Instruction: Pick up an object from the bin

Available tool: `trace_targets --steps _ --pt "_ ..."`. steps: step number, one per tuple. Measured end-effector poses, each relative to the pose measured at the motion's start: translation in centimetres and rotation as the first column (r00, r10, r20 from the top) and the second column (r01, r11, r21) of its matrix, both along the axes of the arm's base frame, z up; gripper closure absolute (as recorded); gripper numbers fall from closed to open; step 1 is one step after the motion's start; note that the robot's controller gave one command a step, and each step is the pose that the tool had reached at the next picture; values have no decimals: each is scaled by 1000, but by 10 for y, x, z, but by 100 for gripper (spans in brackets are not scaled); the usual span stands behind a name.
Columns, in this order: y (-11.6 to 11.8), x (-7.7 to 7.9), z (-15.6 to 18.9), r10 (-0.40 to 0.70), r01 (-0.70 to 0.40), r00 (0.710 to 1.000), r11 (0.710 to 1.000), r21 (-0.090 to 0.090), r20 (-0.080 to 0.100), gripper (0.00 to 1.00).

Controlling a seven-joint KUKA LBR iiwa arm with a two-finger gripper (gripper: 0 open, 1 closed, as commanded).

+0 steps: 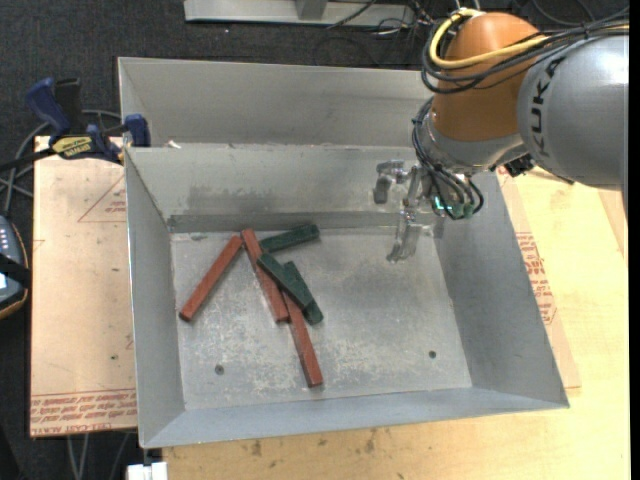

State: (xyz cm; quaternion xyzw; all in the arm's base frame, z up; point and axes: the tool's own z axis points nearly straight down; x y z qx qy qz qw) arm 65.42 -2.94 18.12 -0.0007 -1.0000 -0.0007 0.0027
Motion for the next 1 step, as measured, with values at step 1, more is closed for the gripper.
trace_targets --steps 1 --pt "86 -16 -18 119 -119 993 993 3 5 0"
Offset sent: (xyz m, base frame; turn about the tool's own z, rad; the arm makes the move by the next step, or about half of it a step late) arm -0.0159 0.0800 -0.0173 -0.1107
